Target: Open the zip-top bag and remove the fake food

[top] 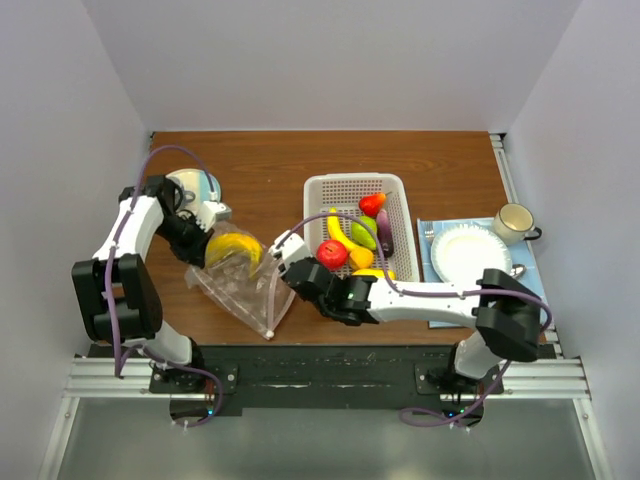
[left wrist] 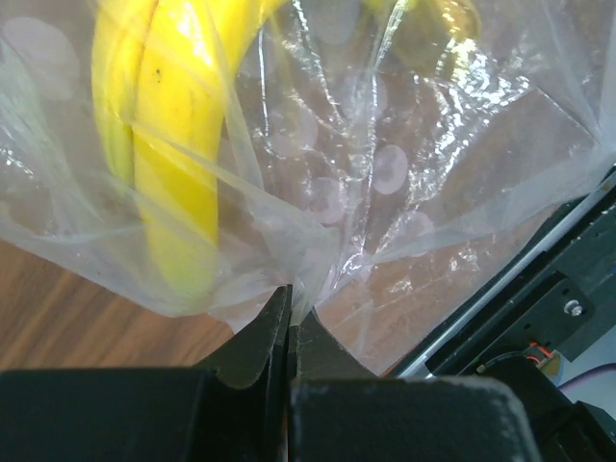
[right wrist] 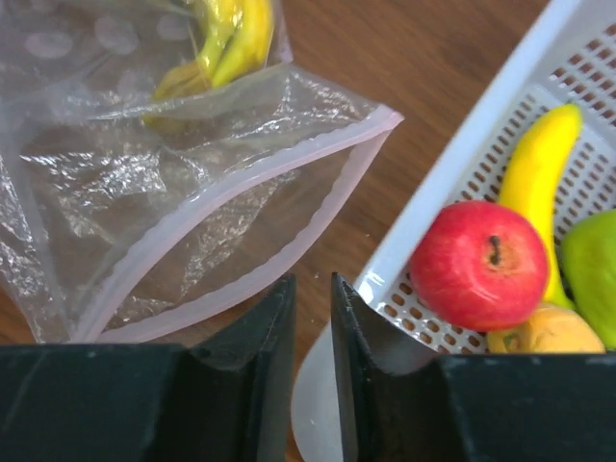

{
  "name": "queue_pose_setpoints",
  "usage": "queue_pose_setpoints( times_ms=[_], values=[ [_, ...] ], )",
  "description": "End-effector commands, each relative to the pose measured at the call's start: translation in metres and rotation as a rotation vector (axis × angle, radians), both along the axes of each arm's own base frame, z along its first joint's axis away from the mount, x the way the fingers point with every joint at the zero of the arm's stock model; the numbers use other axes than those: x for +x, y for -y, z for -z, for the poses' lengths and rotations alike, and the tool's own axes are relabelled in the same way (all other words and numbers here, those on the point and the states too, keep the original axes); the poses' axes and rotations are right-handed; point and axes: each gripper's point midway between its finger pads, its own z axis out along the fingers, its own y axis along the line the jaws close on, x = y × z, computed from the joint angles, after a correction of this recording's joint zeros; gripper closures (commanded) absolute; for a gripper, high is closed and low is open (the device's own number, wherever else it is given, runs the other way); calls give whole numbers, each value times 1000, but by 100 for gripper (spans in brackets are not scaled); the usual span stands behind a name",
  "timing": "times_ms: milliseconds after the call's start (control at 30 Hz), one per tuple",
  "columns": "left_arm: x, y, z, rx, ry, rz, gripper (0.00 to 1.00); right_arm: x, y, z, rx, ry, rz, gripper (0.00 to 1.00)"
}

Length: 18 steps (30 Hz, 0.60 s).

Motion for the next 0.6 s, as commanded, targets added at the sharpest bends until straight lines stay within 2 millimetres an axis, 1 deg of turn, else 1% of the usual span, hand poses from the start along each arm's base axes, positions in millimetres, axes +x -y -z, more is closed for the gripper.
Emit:
queue_pose_setpoints(
  times_ms=[0, 33, 100, 133, 167, 200, 267, 333, 367, 400, 467, 500, 533, 567],
  values=[
    [10, -5, 6, 28, 34, -2, 100, 1, -28, 7, 61, -25, -53, 80],
    [11, -6, 7, 30, 34, -3, 100, 1, -32, 17, 46, -36, -66, 81],
    [10, -7, 8, 37, 33, -5, 100, 2, -45, 19, 64, -39, -87, 81],
    [11, -8, 8, 40, 39, -5, 100, 2, -50, 23, 66, -46, -98, 78],
    [10, -9, 9, 45, 35, -6, 100, 2, -59, 34, 54, -63, -113, 76],
    [9, -10, 10, 53, 34, -5, 100, 2, -65, 36, 61, -67, -122, 73],
    [7, -11, 13, 62, 33, -5, 100, 2, -77, 50, 55, -84, -143, 73],
    [6, -12, 15, 73, 29, -4, 100, 4, -88, 55, 60, -84, -159, 69],
    [4, -13, 17, 73, 24, -4, 100, 7, -96, 51, 73, -79, -161, 66],
    [4, -13, 17, 75, 24, 0, 100, 7, -99, 64, 50, -91, -163, 58],
    [4, -14, 17, 79, 28, 0, 100, 11, -108, 64, 61, -86, -166, 50],
    [4, -13, 17, 77, 25, 3, 100, 15, -110, 68, 62, -84, -157, 36],
    [4, -13, 17, 76, 26, 6, 100, 17, -113, 68, 68, -79, -155, 31],
    [4, -13, 18, 75, 21, 9, 100, 20, -117, 63, 84, -69, -150, 28]
  ],
)
